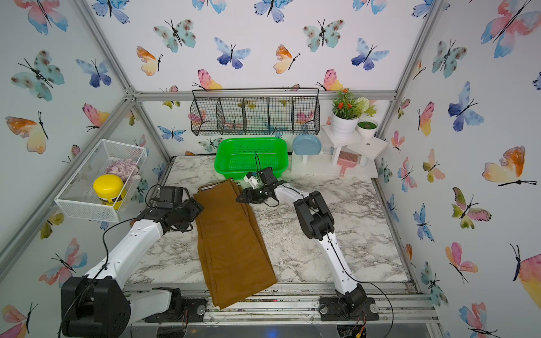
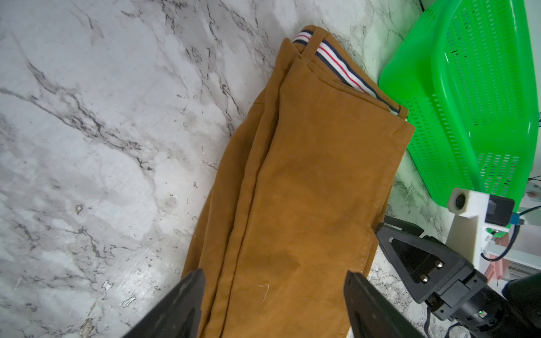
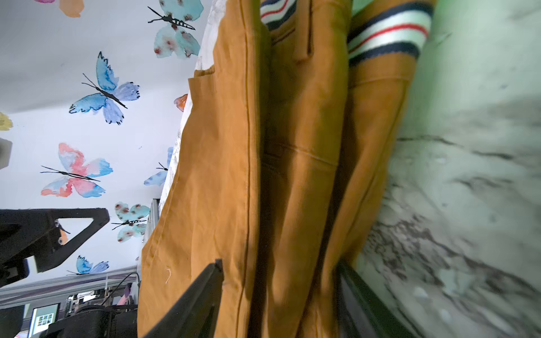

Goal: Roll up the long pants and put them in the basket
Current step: Adjust the long pant at the center of the board.

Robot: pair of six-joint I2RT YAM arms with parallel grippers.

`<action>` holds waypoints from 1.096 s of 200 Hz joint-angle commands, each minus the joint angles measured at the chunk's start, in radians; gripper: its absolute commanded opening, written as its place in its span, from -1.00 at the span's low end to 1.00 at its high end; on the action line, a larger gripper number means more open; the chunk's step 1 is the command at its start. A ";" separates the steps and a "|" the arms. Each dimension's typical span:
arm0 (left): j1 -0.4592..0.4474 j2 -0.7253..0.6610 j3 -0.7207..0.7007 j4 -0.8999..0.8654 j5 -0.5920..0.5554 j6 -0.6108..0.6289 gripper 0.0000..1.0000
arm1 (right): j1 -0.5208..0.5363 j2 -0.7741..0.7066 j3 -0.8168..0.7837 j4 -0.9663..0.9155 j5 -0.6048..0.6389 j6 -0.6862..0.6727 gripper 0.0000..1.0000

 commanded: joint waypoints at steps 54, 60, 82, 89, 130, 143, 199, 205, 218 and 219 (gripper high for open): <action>-0.003 0.008 0.011 -0.009 -0.002 0.006 0.61 | 0.024 0.009 0.004 0.005 -0.049 -0.002 -0.01; -0.002 0.008 0.010 -0.011 -0.003 0.006 0.61 | 0.025 0.011 0.007 0.002 -0.046 -0.003 -0.08; -0.002 0.013 0.007 -0.009 -0.001 0.006 0.61 | 0.030 0.016 0.017 -0.013 -0.039 -0.017 -0.24; -0.002 0.016 0.006 -0.008 0.001 0.007 0.61 | 0.032 0.017 0.016 -0.015 -0.040 -0.020 -0.25; -0.002 0.022 -0.001 -0.008 0.004 0.006 0.61 | 0.032 -0.003 -0.026 -0.009 -0.011 -0.034 -0.65; -0.003 0.022 -0.003 -0.008 0.004 0.006 0.61 | 0.032 -0.023 -0.057 -0.002 0.012 -0.043 -0.77; -0.002 0.026 -0.007 -0.005 0.008 0.006 0.61 | -0.045 -0.163 -0.370 0.227 0.040 0.092 -0.91; -0.002 0.026 -0.006 -0.007 0.006 0.007 0.61 | -0.060 -0.183 -0.410 0.245 0.051 0.100 -0.91; -0.002 0.024 -0.005 -0.009 0.006 0.007 0.61 | -0.094 -0.229 -0.483 0.262 0.089 0.098 -0.91; -0.002 0.024 -0.005 -0.009 0.005 0.007 0.61 | -0.097 -0.232 -0.488 0.263 0.091 0.097 -0.91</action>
